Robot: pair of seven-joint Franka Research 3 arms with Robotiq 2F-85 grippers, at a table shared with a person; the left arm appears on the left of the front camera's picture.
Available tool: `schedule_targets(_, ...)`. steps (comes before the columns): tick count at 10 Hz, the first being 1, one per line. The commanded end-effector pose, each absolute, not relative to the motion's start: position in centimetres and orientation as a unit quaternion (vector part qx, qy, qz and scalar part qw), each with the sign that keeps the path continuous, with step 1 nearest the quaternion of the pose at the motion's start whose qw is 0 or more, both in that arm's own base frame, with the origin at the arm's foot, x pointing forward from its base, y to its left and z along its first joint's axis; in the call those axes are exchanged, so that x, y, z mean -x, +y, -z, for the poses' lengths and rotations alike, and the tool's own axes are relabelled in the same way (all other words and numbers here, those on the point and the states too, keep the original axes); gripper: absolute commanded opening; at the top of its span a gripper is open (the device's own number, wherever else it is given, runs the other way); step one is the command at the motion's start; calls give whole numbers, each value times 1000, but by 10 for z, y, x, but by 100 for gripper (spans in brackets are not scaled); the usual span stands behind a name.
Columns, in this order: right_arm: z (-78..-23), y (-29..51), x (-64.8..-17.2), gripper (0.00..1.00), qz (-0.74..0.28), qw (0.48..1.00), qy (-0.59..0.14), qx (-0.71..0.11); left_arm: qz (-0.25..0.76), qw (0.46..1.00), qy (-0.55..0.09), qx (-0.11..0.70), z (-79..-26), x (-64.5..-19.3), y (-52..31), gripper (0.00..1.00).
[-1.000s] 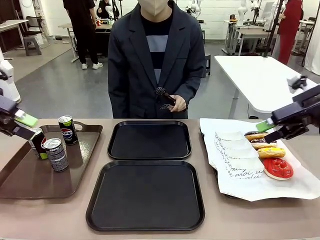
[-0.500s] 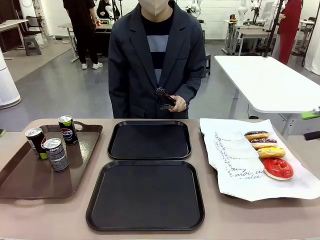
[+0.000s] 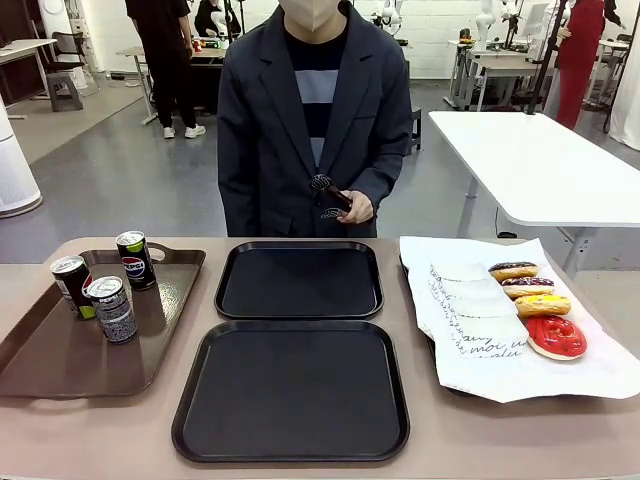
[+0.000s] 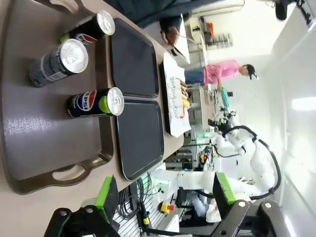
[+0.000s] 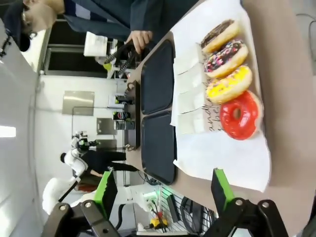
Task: Set up donuts and drinks on trays.
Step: Pick up one Pepsi coke and place it on the Flat Tray.
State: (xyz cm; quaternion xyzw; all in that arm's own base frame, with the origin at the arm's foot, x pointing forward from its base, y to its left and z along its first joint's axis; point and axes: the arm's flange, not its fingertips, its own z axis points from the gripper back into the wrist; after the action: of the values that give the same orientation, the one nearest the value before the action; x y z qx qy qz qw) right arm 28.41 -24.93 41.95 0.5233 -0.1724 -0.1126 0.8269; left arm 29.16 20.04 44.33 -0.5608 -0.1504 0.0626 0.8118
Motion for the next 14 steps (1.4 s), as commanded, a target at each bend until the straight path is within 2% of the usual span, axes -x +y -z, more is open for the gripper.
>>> schedule_targets(1, -418, -269, -273, 100, 123, 813, -193, -535, -74, 814, -160, 553, -446, -284, 217, 100)
schedule_targets(4, -415, -278, -261, 100, 141, 803, -218, -537, -91, 827, -167, 529, -448, -277, 227, 100)
schedule_targets(5, -421, -256, -276, 100, 141, 822, -236, -499, -62, 833, -171, 523, -449, -280, 215, 100)
schedule_targets(6, -417, -277, -256, 100, 148, 814, -198, -526, -91, 816, -173, 544, -448, -278, 226, 100)
schedule_targets(14, -417, -277, -256, 100, 148, 814, -198, -526, -91, 816, -173, 544, -448, -278, 226, 100)
